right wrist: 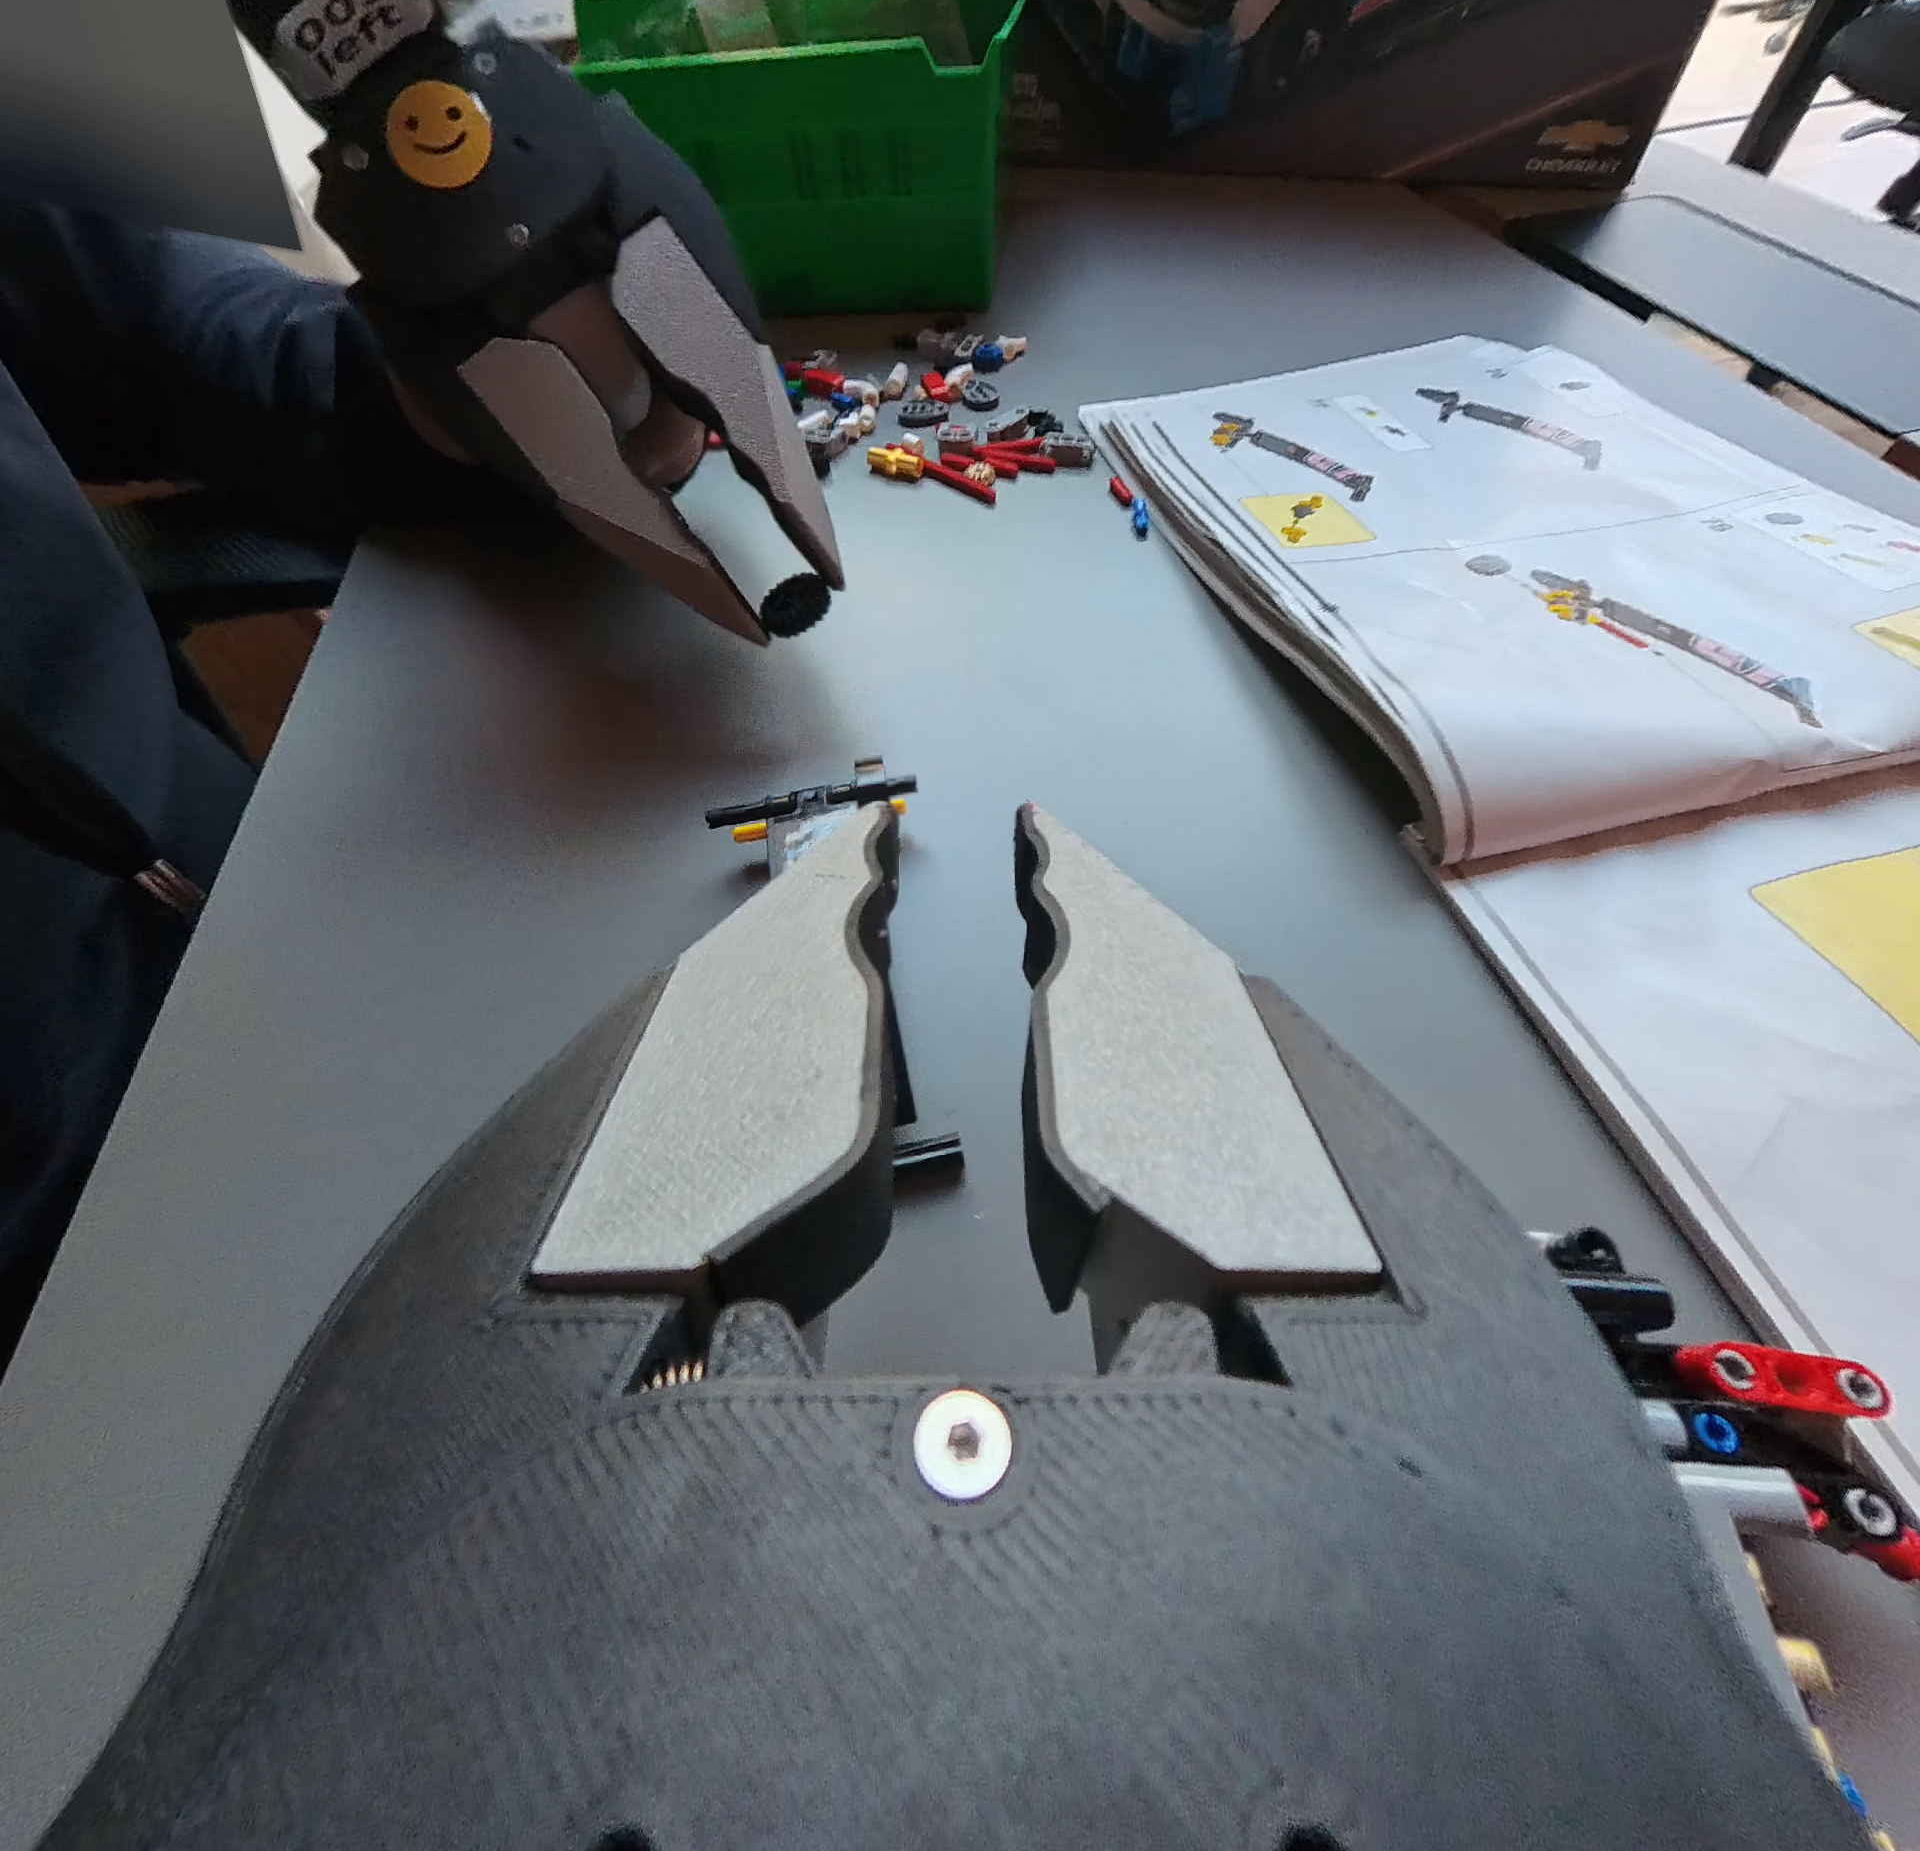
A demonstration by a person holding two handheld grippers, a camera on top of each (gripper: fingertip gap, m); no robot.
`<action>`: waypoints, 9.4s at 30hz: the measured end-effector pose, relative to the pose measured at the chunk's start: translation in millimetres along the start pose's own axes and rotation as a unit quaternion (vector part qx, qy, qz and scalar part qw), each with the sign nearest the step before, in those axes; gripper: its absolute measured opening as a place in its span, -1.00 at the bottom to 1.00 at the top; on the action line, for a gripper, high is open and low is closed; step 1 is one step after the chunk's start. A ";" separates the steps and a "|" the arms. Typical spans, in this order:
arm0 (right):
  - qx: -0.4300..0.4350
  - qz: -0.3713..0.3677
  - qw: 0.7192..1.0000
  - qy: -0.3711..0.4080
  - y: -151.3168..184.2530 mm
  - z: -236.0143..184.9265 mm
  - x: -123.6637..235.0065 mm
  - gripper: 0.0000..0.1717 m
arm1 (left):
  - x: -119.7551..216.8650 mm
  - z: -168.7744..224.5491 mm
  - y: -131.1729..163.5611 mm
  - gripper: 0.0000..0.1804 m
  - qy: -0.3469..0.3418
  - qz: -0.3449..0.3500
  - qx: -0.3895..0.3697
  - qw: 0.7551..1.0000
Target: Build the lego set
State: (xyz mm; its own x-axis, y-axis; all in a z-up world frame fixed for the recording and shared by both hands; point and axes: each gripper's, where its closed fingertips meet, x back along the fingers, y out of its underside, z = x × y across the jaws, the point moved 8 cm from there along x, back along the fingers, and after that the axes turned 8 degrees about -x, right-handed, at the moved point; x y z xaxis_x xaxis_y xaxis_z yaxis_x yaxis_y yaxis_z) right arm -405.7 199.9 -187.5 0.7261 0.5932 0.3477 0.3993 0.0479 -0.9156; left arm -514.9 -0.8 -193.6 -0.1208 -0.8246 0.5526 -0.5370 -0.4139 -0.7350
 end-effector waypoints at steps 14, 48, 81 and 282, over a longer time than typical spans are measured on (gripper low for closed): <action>-0.070 0.099 0.984 -0.132 -37.0 -45.5 -37.8 -0.82 | 32.7 -3.8 -33.2 -0.79 -0.039 0.184 -0.006 0.982; -0.174 0.036 0.967 -0.185 -27.0 -47.8 -68.2 -0.91 | 17.6 6.6 -31.4 -0.79 -0.025 0.129 -0.036 0.991; 0.076 -0.224 0.965 0.113 -4.1 -49.2 -5.7 -0.43 | -3.9 -6.2 -0.6 -0.79 0.114 0.060 0.120 0.984; 0.008 -0.167 0.986 -0.028 9.3 -38.4 -70.1 -0.96 | -14.0 -29.3 5.8 -0.81 0.251 0.103 0.046 0.961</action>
State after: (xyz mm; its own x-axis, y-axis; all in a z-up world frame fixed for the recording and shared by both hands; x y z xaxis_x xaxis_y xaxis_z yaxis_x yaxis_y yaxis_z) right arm -431.3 127.9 -212.6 0.5246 0.5851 0.6185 0.6007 0.2604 -0.7559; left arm -540.8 19.6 -194.0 -0.6167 -0.6125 0.4946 -0.3859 -0.3124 -0.8680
